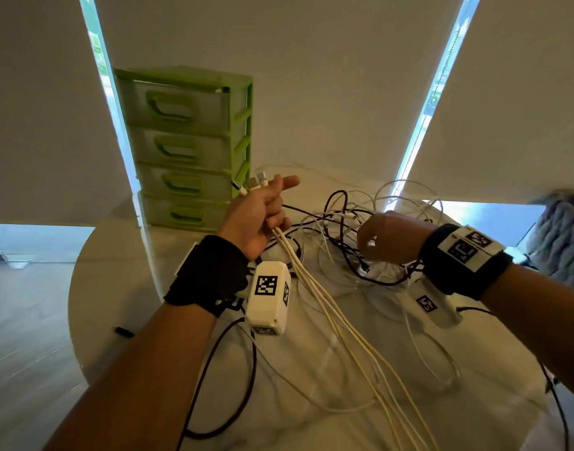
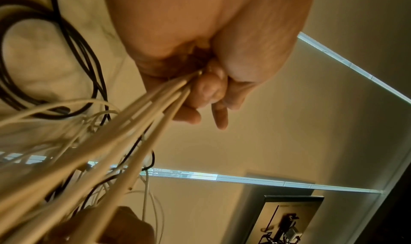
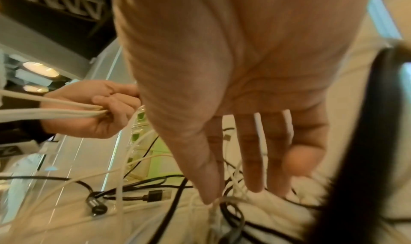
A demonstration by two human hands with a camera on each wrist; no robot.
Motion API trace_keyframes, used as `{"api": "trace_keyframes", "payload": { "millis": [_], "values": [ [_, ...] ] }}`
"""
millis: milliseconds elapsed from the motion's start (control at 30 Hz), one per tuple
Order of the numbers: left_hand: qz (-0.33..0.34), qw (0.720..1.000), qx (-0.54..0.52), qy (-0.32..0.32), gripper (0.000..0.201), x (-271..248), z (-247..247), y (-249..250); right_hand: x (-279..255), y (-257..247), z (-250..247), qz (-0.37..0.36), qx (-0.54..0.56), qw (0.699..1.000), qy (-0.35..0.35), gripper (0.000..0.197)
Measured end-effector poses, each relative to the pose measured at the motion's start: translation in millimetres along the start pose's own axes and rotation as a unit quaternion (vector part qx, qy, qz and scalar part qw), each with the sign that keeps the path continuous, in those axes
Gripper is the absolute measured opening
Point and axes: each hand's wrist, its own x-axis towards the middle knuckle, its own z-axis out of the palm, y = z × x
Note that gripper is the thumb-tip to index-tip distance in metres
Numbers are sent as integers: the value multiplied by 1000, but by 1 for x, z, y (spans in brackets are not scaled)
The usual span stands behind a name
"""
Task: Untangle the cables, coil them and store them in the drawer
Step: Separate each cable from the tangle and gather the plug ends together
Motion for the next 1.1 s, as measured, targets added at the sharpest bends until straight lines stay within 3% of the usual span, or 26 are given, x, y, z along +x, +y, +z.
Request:
{"api": "trace_keyframes", "payload": {
  "millis": [167, 400, 500, 600, 700, 800, 967, 1067, 1100],
  "values": [
    [3, 1000, 11, 1, 29, 1, -1, -1, 16, -15, 16, 4, 28, 999, -21, 21],
    [6, 999, 35, 0, 29, 0, -4, -1, 22, -22, 11, 13, -30, 997, -63, 20],
    [2, 999, 45, -3, 29, 1, -3, -2, 5, -22, -21, 18, 16, 999, 39, 16],
    [-2, 999, 37, -9, 27, 0, -1, -2, -15, -27, -68, 2, 130, 980, 148, 18],
    [12, 999, 32, -8, 25, -4, 4, -1, -26, -33, -97, -23, 236, 945, 226, 11],
    [35, 999, 40, -11, 16, -10, 9, 2, -26, -46, -102, -87, 353, 901, 236, 9],
    [80, 969, 234, -23, 17, -19, 22, -6, -15, -67, -101, -113, 606, 764, 189, 10],
    [89, 958, 272, 10, 14, -16, 22, -10, -15, -57, -113, -119, 716, 646, 238, 8],
    [80, 960, 267, 28, 9, -14, 19, -9, -15, -52, -116, -118, 730, 623, 256, 9]
  ]
}}
